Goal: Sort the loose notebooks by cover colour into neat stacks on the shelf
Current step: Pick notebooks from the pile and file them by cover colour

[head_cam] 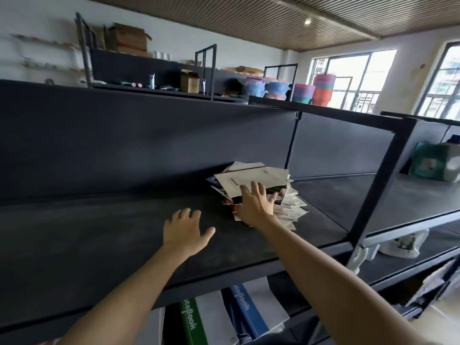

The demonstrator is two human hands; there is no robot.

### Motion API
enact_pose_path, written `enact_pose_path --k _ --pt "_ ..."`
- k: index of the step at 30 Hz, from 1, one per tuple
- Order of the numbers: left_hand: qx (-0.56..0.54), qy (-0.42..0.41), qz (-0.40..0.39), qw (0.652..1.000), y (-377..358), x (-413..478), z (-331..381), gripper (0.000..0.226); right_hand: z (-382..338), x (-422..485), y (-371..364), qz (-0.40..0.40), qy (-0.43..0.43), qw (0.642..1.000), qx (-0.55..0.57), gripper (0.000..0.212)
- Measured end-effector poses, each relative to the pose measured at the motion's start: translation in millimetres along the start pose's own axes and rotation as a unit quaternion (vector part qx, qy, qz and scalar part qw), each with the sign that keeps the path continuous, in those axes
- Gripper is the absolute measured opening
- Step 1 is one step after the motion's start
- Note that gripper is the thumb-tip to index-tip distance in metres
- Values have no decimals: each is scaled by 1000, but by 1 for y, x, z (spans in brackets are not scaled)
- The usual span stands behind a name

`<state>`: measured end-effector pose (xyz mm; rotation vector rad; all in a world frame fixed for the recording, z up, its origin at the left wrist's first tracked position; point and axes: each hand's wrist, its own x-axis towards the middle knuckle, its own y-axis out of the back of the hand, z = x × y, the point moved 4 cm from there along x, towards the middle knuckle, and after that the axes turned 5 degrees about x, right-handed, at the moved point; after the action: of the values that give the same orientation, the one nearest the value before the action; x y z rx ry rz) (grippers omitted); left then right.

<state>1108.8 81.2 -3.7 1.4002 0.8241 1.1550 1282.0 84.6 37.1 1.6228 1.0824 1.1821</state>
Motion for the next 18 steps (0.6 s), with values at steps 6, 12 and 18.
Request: enact_pose_path --k 6,12,18 --pt "16 6 -2 1000 -5 20 4 65 -3 49 -14 -86 22 996 2 72" --pt "-116 45 -15 992 -13 44 -8 61 -18 63 -2 -30 75 994 -68 28" --pt "-587 128 -19 799 0 75 -20 74 -74 66 75 54 154 968 192 25"
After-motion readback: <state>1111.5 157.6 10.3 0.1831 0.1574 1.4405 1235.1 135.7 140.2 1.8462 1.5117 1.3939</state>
